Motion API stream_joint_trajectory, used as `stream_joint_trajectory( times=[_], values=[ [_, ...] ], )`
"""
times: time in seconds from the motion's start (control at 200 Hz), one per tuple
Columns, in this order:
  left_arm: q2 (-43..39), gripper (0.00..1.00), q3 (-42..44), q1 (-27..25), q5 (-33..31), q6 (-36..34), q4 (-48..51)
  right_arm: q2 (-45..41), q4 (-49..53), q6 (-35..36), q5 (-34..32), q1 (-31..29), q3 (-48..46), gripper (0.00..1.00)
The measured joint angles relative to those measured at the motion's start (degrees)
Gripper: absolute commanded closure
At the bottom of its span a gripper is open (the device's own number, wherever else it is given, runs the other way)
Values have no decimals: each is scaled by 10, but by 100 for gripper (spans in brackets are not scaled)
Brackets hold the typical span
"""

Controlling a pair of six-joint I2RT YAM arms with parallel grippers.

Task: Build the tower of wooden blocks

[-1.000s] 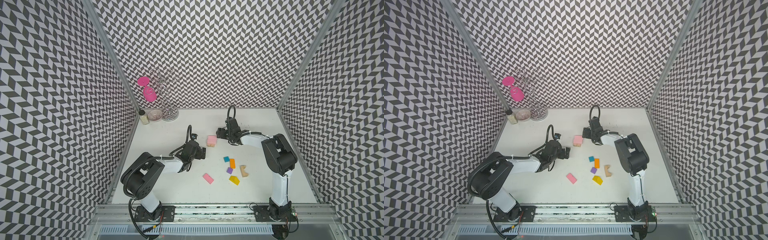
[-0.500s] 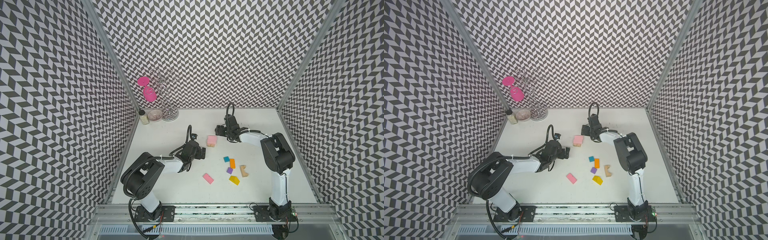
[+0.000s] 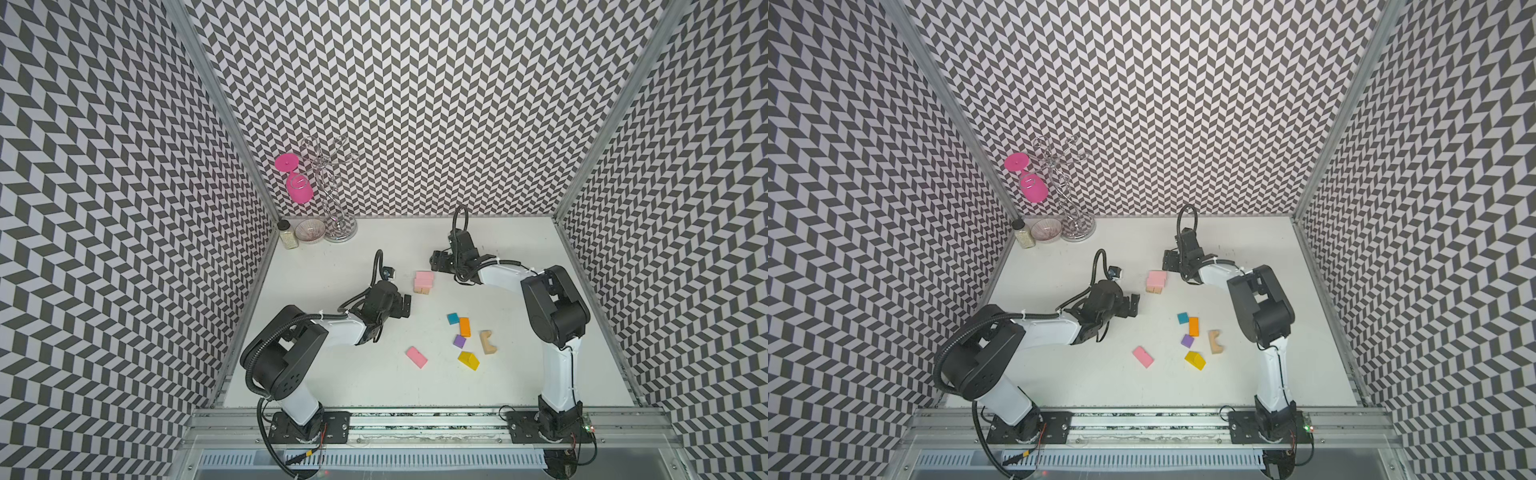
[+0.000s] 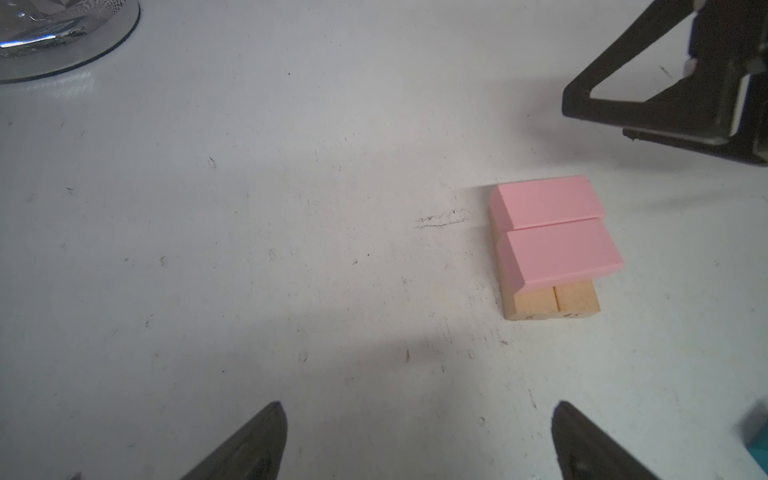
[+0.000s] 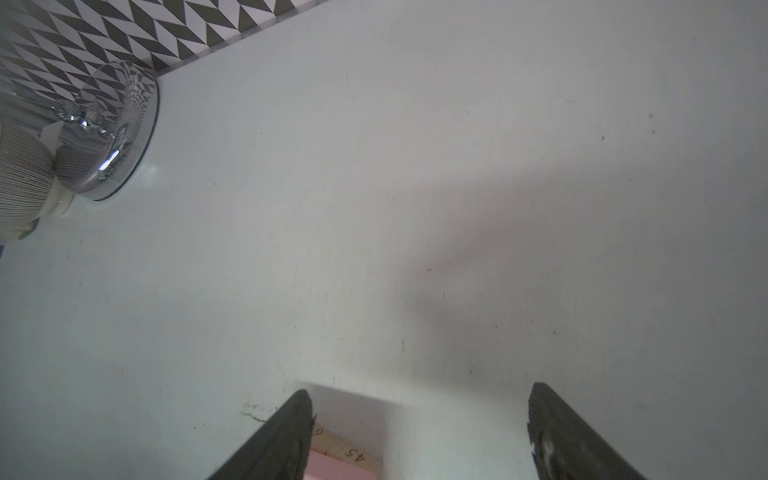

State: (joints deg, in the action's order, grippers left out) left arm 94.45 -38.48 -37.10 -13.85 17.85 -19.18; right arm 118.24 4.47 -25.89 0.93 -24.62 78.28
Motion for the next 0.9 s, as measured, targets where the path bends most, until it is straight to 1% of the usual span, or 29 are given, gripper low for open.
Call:
stream_joint_trajectory(
  times=[0.901],
  values=[
    [0, 0, 0, 0, -4, -2, 0, 10, -2, 4, 4, -12, -6, 23]
  ],
)
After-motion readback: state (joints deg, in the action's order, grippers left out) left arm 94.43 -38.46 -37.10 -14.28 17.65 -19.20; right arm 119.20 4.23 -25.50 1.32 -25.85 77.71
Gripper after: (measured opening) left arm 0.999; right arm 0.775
